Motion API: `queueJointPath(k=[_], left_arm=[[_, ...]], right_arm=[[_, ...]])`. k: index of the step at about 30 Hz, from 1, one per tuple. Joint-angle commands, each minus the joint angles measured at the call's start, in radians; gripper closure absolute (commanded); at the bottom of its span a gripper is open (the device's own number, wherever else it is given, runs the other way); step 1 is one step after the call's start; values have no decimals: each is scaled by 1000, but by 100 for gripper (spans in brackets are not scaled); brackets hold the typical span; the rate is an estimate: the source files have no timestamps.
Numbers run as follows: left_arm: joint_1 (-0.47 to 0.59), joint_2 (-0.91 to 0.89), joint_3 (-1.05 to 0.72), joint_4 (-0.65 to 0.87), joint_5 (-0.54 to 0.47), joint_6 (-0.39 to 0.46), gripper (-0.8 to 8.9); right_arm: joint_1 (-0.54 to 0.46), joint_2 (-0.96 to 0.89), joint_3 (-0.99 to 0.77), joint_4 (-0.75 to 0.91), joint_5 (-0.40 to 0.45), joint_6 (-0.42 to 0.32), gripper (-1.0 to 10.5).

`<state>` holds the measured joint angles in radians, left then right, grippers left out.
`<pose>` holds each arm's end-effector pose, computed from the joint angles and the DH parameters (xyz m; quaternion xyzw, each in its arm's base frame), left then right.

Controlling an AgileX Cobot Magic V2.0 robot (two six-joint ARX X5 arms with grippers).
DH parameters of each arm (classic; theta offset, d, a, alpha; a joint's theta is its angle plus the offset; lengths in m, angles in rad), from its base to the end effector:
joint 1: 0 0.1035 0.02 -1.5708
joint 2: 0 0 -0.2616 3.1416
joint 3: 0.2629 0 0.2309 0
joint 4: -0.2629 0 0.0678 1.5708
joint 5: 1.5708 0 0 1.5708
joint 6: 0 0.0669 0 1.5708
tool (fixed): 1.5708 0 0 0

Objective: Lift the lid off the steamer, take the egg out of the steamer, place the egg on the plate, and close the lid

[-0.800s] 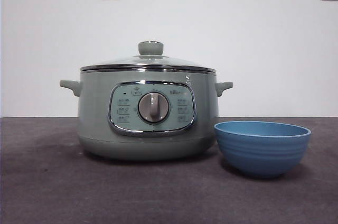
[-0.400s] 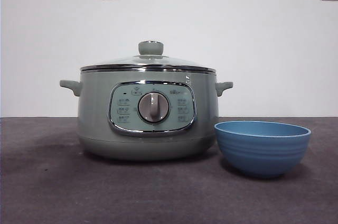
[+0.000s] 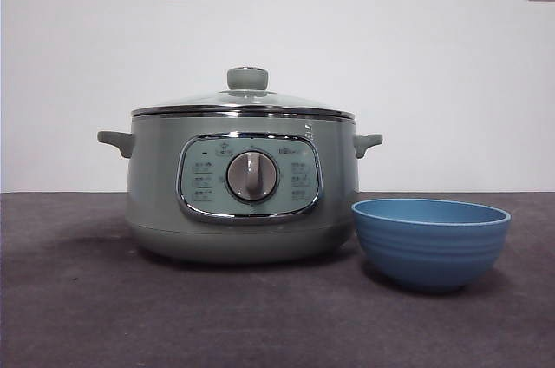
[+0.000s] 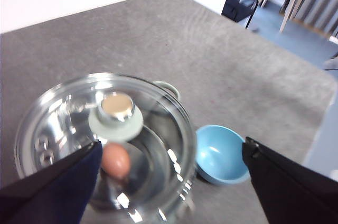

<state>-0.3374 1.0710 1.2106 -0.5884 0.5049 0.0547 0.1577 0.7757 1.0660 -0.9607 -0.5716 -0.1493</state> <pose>0.1977 -0.1037 0.3687 0.0057 0.2108 -0.4045 0.8899 0.1197 0.0557 0.3309 0.0016 0.2959 0.3598 0.8848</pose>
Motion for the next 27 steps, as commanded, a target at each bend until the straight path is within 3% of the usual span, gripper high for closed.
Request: queueJointPath(k=[1, 15, 27], left_arm=[[-45, 98, 50, 62, -60, 48, 367], [-121, 471, 153, 306, -226, 84, 368], [-137, 593, 153, 333, -275, 105, 368]], right_arm=[[3, 5, 4, 6, 1, 4, 413], [3, 18, 3, 6, 2, 11, 413], [3, 40, 4, 7, 1, 11, 413]])
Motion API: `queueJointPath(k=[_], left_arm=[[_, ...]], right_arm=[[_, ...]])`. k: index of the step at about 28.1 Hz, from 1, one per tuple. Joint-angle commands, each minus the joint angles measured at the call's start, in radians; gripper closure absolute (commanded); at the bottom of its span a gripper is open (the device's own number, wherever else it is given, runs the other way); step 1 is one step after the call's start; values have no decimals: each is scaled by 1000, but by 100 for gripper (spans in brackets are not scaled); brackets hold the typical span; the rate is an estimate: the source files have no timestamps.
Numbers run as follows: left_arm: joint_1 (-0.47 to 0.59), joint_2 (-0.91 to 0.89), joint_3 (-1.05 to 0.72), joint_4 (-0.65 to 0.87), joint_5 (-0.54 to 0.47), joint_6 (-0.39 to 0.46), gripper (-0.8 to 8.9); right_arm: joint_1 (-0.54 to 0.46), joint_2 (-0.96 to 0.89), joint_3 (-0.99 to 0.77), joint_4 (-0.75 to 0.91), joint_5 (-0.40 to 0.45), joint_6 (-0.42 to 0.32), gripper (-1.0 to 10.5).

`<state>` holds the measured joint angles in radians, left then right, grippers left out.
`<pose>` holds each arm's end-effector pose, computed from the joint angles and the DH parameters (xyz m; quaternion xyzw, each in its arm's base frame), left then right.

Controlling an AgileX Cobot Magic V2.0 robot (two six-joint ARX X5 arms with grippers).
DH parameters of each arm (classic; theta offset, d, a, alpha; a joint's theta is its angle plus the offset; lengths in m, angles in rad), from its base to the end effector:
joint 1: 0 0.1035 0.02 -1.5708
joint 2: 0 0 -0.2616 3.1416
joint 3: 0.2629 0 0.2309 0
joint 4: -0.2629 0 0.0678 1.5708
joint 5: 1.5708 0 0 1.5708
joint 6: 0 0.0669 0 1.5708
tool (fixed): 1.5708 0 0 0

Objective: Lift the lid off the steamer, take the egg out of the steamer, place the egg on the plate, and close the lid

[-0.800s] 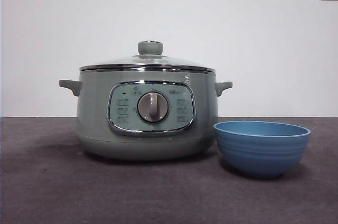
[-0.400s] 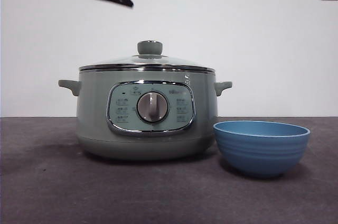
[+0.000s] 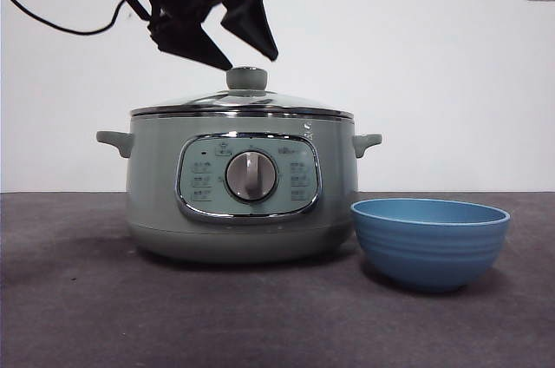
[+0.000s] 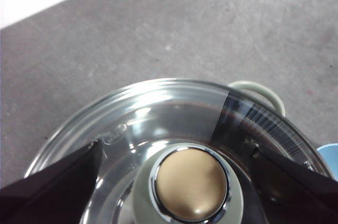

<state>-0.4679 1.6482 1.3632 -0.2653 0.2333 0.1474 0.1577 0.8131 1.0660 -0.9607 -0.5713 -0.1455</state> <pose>0.3361 -0.1871 0.2897 0.0983 0.2447 -0.3495 0.8990 0.1280 0.0570 0.3267 0.0073 0.3140 0.3582 0.8793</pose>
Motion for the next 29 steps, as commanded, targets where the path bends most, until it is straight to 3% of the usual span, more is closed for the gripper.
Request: queueJointPath(k=[1, 10, 11, 15, 19, 21, 29], left_arm=[[-8, 21, 0, 10, -3, 13, 368], [-19, 49, 0, 0, -5, 11, 379], [-19, 49, 0, -8, -15, 11, 406], [-22, 49, 0, -49, -19, 10, 683], [-22, 49, 0, -63, -19, 10, 703], [-22, 49, 0, -65, -19, 10, 833], [-21, 21, 1, -19, -15, -21, 822]], right_arm=[[3, 5, 4, 7, 1, 7, 413], [3, 7, 4, 11, 2, 7, 413], [3, 7, 4, 11, 1, 7, 413], [3, 7, 3, 12, 2, 7, 413], [3, 7, 4, 14, 2, 6, 413], [3, 7, 4, 14, 2, 7, 413], [3, 7, 4, 14, 2, 7, 413]])
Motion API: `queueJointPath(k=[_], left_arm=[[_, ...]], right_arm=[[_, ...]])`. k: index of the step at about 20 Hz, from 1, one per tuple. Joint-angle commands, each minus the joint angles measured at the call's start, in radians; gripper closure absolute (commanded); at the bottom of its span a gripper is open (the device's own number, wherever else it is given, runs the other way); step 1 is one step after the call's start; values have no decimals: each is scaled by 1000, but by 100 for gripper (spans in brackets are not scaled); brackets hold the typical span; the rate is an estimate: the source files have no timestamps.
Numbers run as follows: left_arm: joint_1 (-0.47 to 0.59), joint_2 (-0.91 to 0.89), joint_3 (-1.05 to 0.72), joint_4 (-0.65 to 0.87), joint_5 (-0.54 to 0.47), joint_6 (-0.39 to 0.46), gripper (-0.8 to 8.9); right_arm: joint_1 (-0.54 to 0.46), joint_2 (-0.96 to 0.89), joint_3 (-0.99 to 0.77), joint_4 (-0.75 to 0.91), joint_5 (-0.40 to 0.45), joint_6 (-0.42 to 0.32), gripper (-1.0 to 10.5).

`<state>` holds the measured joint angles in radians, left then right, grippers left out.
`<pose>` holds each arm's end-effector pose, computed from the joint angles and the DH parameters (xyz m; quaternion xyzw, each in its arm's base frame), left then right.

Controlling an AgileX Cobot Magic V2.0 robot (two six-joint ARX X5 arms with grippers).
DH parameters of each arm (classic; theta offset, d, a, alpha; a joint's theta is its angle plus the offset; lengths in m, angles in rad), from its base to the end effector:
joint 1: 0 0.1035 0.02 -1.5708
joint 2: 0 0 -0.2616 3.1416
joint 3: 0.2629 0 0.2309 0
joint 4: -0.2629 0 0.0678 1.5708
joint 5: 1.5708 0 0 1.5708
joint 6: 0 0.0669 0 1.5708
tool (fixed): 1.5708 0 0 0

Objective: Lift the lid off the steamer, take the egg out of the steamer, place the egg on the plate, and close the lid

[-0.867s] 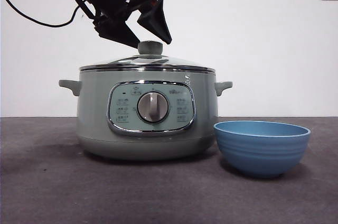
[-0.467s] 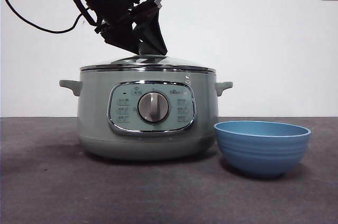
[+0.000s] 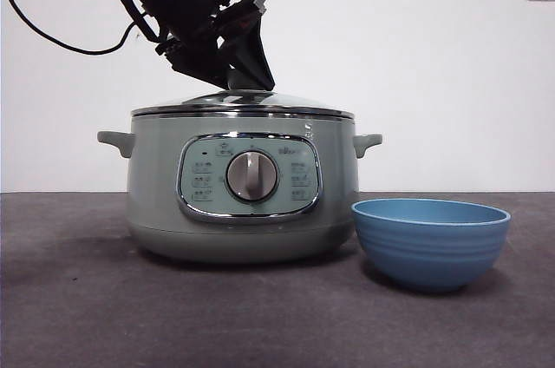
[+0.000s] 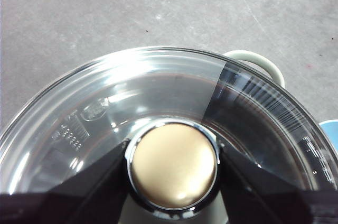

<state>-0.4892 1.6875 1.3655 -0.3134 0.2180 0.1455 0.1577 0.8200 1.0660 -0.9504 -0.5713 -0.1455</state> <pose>0.3358 -0.1951 0.2707 0.1069 0.2848 -0.3506 0.8858 0.1303 0.0574 0.3269 0.0069 0.3124 0.3583 0.8798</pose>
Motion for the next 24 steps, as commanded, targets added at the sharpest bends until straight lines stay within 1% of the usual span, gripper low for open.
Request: queueJointPath(k=[1, 9, 11, 12, 13, 15, 18, 20, 24], left_arm=[[0, -31, -1, 35, 0, -19, 822], [0, -154, -1, 58, 0, -43, 822], [0, -218, -1, 42, -1, -54, 822], [0, -260, -1, 26, -3, -69, 822], [0, -311, -1, 3, -3, -72, 822], [0, -416, -1, -51, -9, -72, 822], [0, -569, -1, -154, -39, -72, 822], [0, -666, -1, -240, -74, -72, 822], [0, -824, -1, -407, -141, -75, 822]], right_arm=[[3, 0, 3, 4, 2, 7, 413], [3, 0, 4, 5, 2, 8, 413], [3, 4, 3, 20, 1, 27, 413], [3, 10, 4, 44, 1, 54, 413], [3, 19, 4, 75, 1, 89, 414], [9, 45, 4, 137, 1, 135, 414], [54, 107, 5, 229, 1, 195, 415], [98, 172, 23, 266, 14, 215, 415], [222, 349, 130, 277, 113, 220, 415]])
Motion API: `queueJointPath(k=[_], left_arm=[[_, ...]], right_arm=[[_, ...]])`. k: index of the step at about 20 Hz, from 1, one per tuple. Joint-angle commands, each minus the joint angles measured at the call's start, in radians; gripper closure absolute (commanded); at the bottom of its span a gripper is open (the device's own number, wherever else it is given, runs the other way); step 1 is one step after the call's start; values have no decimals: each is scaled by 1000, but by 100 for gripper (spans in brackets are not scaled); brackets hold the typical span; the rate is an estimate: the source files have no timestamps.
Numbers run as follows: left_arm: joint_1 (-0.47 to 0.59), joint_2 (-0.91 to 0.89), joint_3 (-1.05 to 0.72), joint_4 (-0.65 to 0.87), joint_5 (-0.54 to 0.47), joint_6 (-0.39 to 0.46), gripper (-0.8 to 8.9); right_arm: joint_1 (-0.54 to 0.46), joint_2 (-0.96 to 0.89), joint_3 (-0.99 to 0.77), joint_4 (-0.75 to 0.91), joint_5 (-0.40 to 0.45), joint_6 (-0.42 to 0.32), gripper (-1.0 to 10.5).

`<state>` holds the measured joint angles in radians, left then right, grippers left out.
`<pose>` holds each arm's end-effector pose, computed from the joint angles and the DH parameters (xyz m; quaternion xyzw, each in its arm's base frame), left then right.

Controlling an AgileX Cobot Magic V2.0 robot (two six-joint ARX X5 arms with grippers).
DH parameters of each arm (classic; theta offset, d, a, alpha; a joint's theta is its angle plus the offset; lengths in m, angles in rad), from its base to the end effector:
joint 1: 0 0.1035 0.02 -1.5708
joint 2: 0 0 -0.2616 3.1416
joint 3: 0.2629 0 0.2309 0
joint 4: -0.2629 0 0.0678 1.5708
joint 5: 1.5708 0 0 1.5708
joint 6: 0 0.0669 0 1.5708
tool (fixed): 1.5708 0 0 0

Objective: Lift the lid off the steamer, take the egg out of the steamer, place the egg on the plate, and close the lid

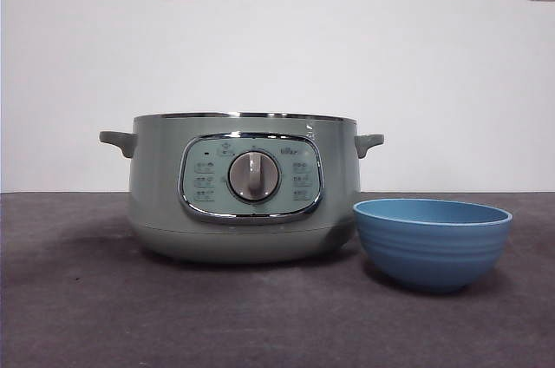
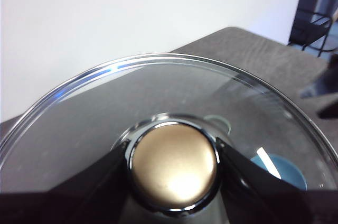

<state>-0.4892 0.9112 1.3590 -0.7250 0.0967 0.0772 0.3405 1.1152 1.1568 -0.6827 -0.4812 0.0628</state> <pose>0.1417 -0.0827 0.4241 0.0635 0.1244 -0.2910 0.9465 0.2037 0.1050 0.3316 0.0495 0.3261 0.3690 0.8690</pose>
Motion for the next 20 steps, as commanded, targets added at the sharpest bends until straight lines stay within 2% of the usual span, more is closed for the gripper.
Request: queueJointPath(k=[1, 5, 9, 12, 16, 20], left_arm=[[0, -82, 5, -37, -35, -8, 822], [0, -201, 5, -143, -69, -51, 822], [0, -283, 5, -243, -122, -51, 822], [0, -310, 5, -291, -122, -51, 822], [0, -318, 5, -301, -120, -51, 822], [0, -318, 5, -302, -120, -50, 822]], right_arm=[[71, 110, 81, 8, 54, 11, 415], [180, 314, 243, -6, 140, 16, 415], [253, 512, 397, -23, 216, 23, 415], [290, 643, 483, -22, 284, 27, 416], [310, 789, 547, -12, 307, 39, 416], [315, 853, 548, 24, 333, 54, 416]])
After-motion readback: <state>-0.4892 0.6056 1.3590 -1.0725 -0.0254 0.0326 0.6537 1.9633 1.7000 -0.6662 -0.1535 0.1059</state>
